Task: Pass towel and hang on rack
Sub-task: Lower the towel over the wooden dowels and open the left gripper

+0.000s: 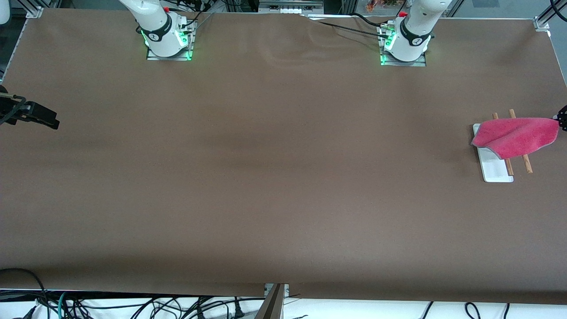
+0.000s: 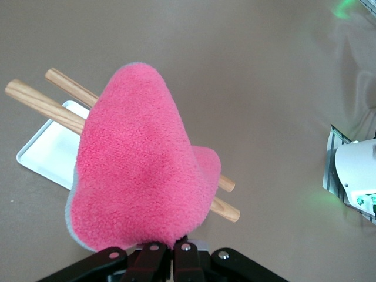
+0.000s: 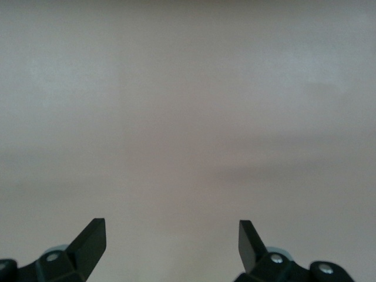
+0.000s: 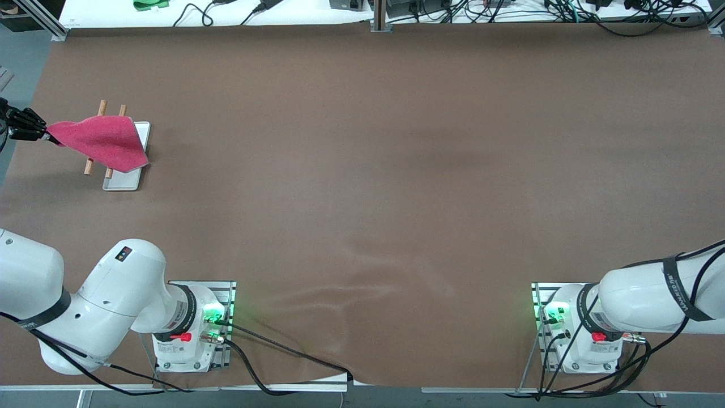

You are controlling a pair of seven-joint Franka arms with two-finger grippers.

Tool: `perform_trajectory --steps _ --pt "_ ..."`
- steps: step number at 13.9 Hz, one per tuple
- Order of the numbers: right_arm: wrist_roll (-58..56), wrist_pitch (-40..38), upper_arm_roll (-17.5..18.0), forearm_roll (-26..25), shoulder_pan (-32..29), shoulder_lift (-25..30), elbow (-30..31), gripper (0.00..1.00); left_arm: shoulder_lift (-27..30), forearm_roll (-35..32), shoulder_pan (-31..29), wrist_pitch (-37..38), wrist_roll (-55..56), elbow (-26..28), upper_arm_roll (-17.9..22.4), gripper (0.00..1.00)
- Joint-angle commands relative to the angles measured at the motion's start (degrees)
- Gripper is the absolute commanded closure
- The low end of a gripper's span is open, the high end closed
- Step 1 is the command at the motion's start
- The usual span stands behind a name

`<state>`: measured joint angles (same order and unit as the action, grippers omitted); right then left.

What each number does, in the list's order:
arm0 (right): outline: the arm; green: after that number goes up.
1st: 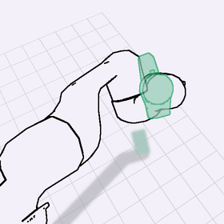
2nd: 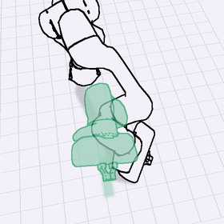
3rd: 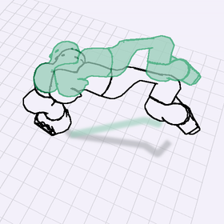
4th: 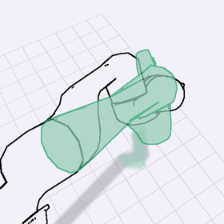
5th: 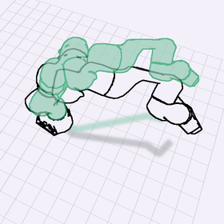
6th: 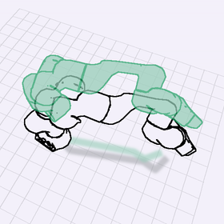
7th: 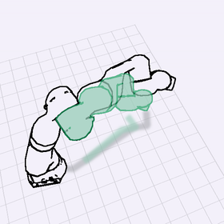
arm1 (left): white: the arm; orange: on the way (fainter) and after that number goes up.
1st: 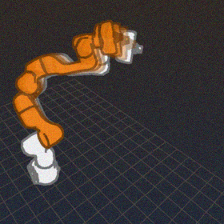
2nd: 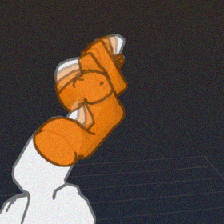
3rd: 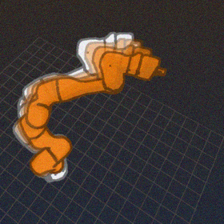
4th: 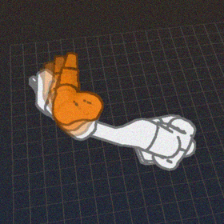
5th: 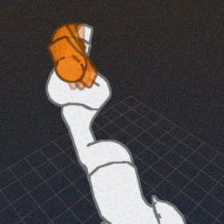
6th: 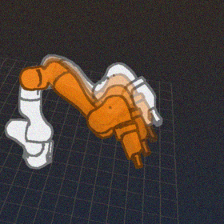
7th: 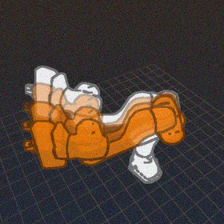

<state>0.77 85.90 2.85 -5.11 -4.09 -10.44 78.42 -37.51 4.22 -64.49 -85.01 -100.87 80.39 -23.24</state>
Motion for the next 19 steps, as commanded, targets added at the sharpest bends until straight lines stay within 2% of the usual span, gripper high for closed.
perform_trajectory --steps 1,2,3,6,11,16,19 --pt "-2.3 -0.2 0.1 1.9 -0.6 0.5 0.9 0.0 -1.6 -1.6 0.3 0.7 -3.2 -2.4 0.7 0.69" --pt "-2.4 0.0 0.2 1.8 -0.5 0.5 0.9 0.0 -1.9 -1.5 0.3 0.1 -5.4 -2.5 0.7 0.6" --pt "-2.7 0.0 0.2 1.9 -0.4 0.5 0.9 0.0 -2.5 -0.9 -0.2 -1.0 -6.0 -2.5 0.7 0.01" --pt "-2.8 0.1 0.2 1.9 -0.4 0.5 0.9 0.0 -2.7 -0.3 -1.5 -1.1 -5.9 -2.7 0.7 0.0" --pt "-2.7 0.1 0.4 1.9 0.0 0.5 0.8 0.0 -2.2 -0.8 -0.9 0.2 -3.3 -6.6 0.4 0.0" --pt "-2.8 0.2 0.6 1.9 0.0 0.5 0.8 0.0 2.3 -0.5 0.8 3.7 14.3 -7.9 -0.7 0.0" --pt "-2.8 0.2 0.6 1.9 0.0 0.5 0.8 0.0 6.0 -0.5 1.5 7.1 29.7 -7.7 -5.6 0.0"
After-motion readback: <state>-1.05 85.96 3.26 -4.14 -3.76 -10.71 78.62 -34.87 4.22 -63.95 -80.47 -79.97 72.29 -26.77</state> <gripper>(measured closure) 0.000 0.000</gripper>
